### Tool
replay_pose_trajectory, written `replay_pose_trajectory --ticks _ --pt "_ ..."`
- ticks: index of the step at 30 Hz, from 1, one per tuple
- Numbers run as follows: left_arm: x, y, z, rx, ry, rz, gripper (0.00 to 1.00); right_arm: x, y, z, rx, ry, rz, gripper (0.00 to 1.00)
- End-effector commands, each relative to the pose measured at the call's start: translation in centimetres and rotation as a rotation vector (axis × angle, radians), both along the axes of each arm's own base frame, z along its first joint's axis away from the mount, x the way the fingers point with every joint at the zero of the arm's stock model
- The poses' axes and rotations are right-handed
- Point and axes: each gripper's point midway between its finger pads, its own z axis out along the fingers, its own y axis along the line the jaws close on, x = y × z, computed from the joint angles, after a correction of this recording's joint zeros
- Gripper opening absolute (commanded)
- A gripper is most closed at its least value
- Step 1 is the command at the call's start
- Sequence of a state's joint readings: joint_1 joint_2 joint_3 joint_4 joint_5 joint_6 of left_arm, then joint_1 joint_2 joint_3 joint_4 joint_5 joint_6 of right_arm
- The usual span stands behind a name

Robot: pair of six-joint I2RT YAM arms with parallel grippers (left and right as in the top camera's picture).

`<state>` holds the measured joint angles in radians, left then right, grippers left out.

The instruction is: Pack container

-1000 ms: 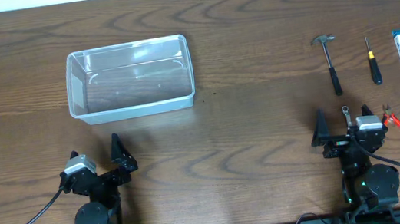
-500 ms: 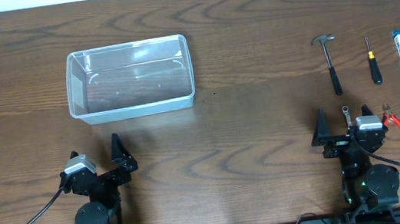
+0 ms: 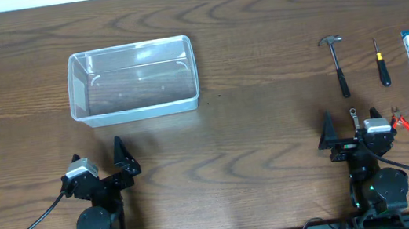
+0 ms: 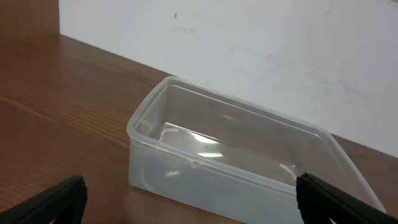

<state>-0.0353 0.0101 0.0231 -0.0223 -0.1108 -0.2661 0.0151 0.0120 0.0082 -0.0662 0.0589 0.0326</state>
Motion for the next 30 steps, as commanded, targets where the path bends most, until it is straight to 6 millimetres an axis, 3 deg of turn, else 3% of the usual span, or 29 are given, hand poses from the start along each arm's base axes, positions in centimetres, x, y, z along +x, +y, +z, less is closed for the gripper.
replay_pose_trajectory --ticks 1,14,18,23,27,30 --pt "-0.1 0.1 -1.8 -0.003 0.055 0.006 0.98 0.0 -0.1 -0.1 -0.011 0.002 -0.003 0.99" --pt "-0.1 0.1 -1.8 -0.003 0.055 0.006 0.98 0.0 -0.1 -0.1 -0.011 0.001 -0.002 0.99" --pt "-0.1 0.1 -1.8 -0.003 0.055 0.006 0.98 0.0 0.8 -0.2 0.017 0.004 0.051 0.99" --pt "-0.1 0.1 -1.8 -0.003 0.055 0.006 0.98 0.0 1.5 -0.1 0.164 0.003 0.081 0.99" --pt "-0.1 0.1 -1.8 -0.003 0.055 0.006 0.98 0.0 1.6 0.0 0.378 -0.002 0.072 0.99" --pt "-0.1 0.1 -1.8 -0.003 0.055 0.006 0.98 -0.1 2.9 1.5 0.501 -0.044 0.149 0.99"
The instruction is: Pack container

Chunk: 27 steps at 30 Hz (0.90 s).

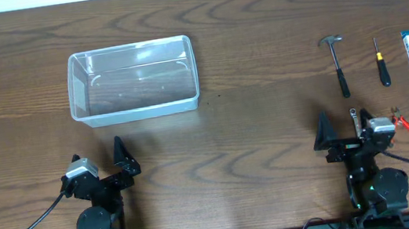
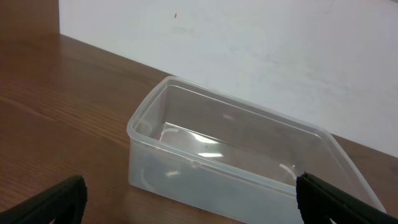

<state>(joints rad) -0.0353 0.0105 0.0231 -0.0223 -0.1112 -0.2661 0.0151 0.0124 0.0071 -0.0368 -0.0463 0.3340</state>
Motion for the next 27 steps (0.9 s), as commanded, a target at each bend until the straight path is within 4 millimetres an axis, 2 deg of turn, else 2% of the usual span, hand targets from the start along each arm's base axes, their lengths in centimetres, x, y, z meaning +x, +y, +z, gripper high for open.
replay_pose_trajectory --ticks 1,3,6,11,15,19,22,27 --pt "-0.1 0.1 -1.8 -0.003 0.055 0.006 0.98 -0.2 1.7 2.0 0.208 -0.060 0.104 0.99" --pt "-0.1 0.1 -1.8 -0.003 0.055 0.006 0.98 -0.6 2.5 4.3 0.202 -0.149 0.157 0.99" --pt "-0.1 0.1 -1.8 -0.003 0.055 0.006 0.98 -1.1 2.4 7.3 0.193 -0.240 0.163 0.99" --pt "-0.1 0.1 -1.8 -0.003 0.055 0.006 0.98 -1.5 2.3 11.6 0.162 -0.273 0.155 0.99" --pt "-0.1 0.1 -1.8 -0.003 0.055 0.006 0.98 -0.1 3.2 14.7 0.092 -0.227 0.199 0.99" --pt "-0.1 0.1 -1.8 -0.003 0.055 0.006 0.98 3.2 6.0 18.1 0.088 -0.132 0.366 0.99" --pt "-0.1 0.1 -1.8 -0.003 0.055 0.006 0.98 5.5 8.6 19.0 0.120 0.041 0.503 0.99" --pt "-0.1 0.1 -1.8 -0.003 0.055 0.006 0.98 7.7 10.3 17.5 0.050 0.322 0.566 0.99"
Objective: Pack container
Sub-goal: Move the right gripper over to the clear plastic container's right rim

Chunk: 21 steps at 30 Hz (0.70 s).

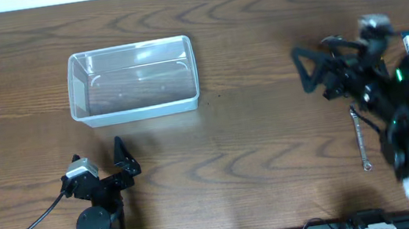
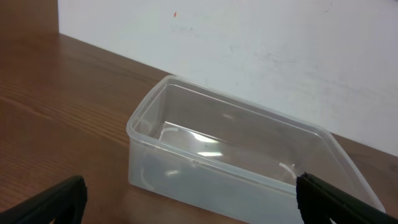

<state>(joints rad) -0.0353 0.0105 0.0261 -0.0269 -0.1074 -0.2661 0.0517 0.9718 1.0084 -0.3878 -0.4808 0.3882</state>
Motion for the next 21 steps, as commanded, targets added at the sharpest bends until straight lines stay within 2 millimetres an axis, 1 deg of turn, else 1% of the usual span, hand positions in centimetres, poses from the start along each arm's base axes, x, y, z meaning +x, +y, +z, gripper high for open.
replay_pose_trajectory --ticks 1,3,4,6,8,10,16,19,21 --pt "-0.1 0.2 -1.9 -0.003 0.053 0.010 0.98 0.6 2.0 1.8 -0.022 0.016 0.123 0.99" --pt "-0.1 0.2 -1.9 -0.003 0.053 0.010 0.98 1.0 2.9 1.9 0.064 0.074 0.149 0.99" --pt "-0.1 0.2 -1.9 -0.002 0.053 0.010 0.98 1.2 3.4 2.3 0.093 0.066 0.173 0.99" --pt "-0.1 0.2 -1.9 -0.003 0.053 0.010 0.98 1.1 4.4 3.0 0.111 0.037 0.239 0.99" --pt "-0.1 0.2 -1.9 -0.003 0.053 0.010 0.98 1.2 5.0 3.3 0.094 0.029 0.228 0.99" --pt "-0.1 0.2 -1.9 -0.003 0.053 0.010 0.98 1.4 5.5 3.5 0.049 0.026 0.177 0.99" --pt "-0.1 0.2 -1.9 -0.003 0.053 0.009 0.98 0.8 7.4 4.7 -0.213 0.022 0.025 0.99" --pt "-0.1 0.2 -1.9 -0.003 0.053 0.010 0.98 1.0 8.9 4.9 -0.279 0.055 0.018 0.99" --pt "-0.1 0.2 -1.8 -0.003 0.053 0.010 0.98 1.2 9.9 4.6 -0.314 0.102 0.038 0.99"
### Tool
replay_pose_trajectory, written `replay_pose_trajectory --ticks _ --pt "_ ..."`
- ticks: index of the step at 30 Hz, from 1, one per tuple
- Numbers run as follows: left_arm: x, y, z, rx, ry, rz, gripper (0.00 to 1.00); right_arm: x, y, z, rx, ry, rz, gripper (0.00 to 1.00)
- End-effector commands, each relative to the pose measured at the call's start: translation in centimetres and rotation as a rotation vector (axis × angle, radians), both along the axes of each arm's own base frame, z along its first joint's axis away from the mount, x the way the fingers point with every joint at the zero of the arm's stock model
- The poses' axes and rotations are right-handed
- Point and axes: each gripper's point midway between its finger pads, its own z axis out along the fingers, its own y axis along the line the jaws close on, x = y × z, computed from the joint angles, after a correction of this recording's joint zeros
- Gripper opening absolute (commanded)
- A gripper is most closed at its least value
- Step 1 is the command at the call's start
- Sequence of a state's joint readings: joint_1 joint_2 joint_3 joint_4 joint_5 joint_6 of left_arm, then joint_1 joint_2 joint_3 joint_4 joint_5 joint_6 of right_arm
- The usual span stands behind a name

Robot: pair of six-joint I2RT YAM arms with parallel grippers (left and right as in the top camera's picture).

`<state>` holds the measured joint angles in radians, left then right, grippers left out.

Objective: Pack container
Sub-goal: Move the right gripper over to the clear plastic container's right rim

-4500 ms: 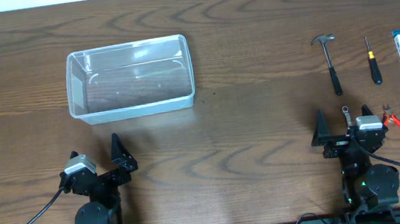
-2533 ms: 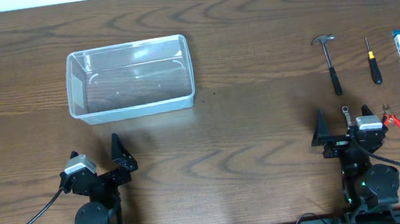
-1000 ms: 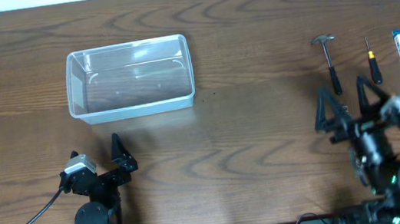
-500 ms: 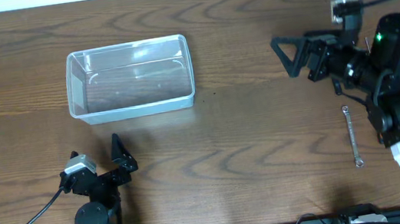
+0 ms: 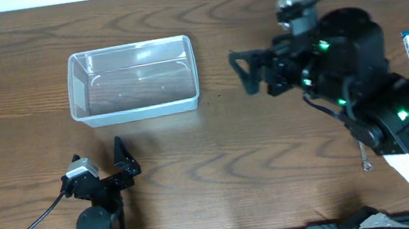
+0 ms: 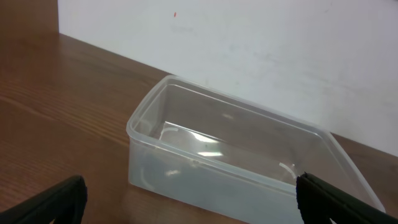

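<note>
The clear plastic container (image 5: 133, 80) stands empty at the back left; in the left wrist view the container (image 6: 236, 155) lies just ahead of the fingers. My left gripper (image 5: 99, 158) rests open near the front edge, and the same left gripper (image 6: 189, 208) shows its dark fingertips (image 6: 62, 202) wide apart with nothing between them. My right gripper (image 5: 257, 76) is raised over the middle of the table, to the right of the container, and looks open and empty. The right arm (image 5: 357, 71) hides the hammer, the screwdriver and the pliers.
A blue and white box lies at the far right. The lower end of a wrench (image 5: 365, 161) shows under the right arm. A white wall rises behind the table's far edge.
My right gripper has moved left, from about the hammer's place to nearer the container, and sits larger in the overhead view. The left arm and the container have not moved.
Both arms first rested at the front edge, open, with the tools laid out at the right. The right gripper then shifted slightly at its rest spot. Later it was raised over the tools, and now it is over the table's middle, beside the container.
</note>
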<state>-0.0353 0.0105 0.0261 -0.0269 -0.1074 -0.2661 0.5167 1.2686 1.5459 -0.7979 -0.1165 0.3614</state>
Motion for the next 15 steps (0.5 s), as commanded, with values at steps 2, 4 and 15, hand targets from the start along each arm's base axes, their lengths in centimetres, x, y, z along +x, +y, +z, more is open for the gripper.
replay_pose_trajectory --ticks 2,4,15 --pt "-0.1 0.2 -1.8 -0.003 0.053 0.010 0.98 2.4 -0.1 -0.8 -0.148 0.049 -0.091 0.99" --pt "-0.1 0.2 -1.8 -0.003 0.053 0.010 0.98 2.8 0.1 -1.5 -0.184 0.099 -0.087 0.99" --pt "-0.1 0.2 -1.9 -0.003 0.053 0.009 0.98 4.7 5.5 -4.7 -0.362 0.183 0.064 0.99"
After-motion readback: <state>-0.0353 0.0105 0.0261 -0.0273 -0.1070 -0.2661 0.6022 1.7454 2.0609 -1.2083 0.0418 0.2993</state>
